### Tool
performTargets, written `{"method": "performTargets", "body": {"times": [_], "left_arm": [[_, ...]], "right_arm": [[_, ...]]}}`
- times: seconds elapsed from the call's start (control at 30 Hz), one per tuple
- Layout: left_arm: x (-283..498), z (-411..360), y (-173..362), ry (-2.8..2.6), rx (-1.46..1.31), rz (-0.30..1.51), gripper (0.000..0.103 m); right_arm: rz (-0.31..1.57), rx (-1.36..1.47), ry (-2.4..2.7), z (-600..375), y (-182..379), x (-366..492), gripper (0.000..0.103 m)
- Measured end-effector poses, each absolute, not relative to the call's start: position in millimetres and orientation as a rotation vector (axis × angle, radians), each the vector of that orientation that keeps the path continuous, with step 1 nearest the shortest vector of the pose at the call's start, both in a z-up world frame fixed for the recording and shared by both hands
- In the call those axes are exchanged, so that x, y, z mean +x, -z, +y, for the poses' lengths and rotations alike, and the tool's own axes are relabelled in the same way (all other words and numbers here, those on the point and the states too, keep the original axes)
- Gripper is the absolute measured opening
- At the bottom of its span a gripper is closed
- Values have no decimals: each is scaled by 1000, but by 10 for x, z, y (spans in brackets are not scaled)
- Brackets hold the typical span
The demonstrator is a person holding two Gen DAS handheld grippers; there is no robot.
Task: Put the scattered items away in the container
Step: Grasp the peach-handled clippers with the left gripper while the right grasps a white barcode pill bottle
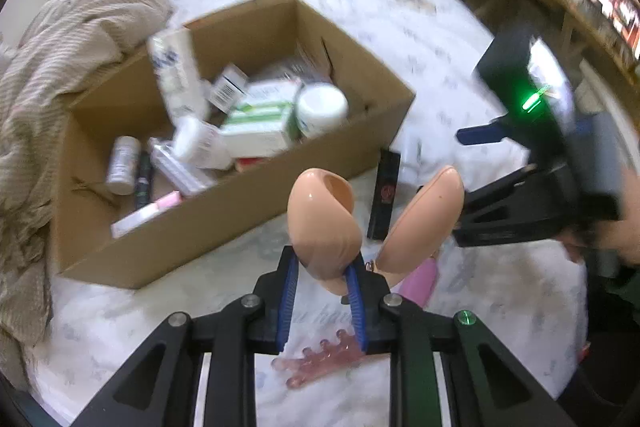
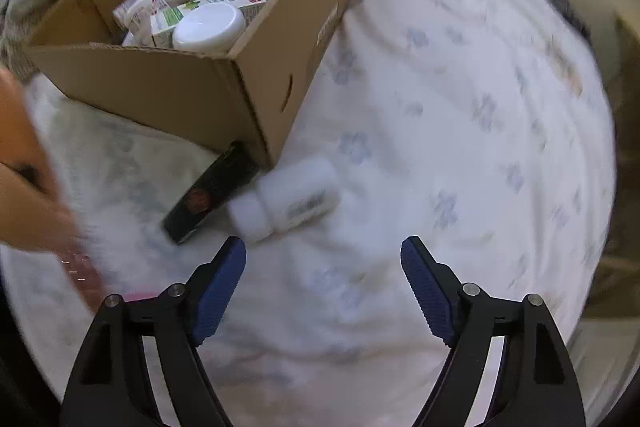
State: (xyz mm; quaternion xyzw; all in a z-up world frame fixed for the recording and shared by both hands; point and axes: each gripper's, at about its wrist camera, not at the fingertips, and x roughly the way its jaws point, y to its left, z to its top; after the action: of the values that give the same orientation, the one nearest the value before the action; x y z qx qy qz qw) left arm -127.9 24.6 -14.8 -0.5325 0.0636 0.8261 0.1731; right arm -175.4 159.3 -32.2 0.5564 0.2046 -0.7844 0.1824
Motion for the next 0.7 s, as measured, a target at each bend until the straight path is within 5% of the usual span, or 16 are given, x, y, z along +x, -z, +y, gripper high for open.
{"method": "performTargets", "body": {"times": [0.4, 0.47, 0.53, 0.7], "left_arm": [[-1174, -308, -196, -2501, -1428, -63, 24], [-1192, -318, -178, -2511, -1425, -74, 24], [-1203, -312, -173, -2517, -1418, -84, 24], [-1197, -314, -171, -2522, -1400, -98, 24]], "right_arm": [[476, 1524, 2149, 1533, 582, -1927, 90], [463, 1489, 2173, 1526, 565, -1909, 86], [416, 1452, 2178, 1540, 485, -1901, 61], [324, 1479, 2209, 1660, 328, -1885, 61]]}}
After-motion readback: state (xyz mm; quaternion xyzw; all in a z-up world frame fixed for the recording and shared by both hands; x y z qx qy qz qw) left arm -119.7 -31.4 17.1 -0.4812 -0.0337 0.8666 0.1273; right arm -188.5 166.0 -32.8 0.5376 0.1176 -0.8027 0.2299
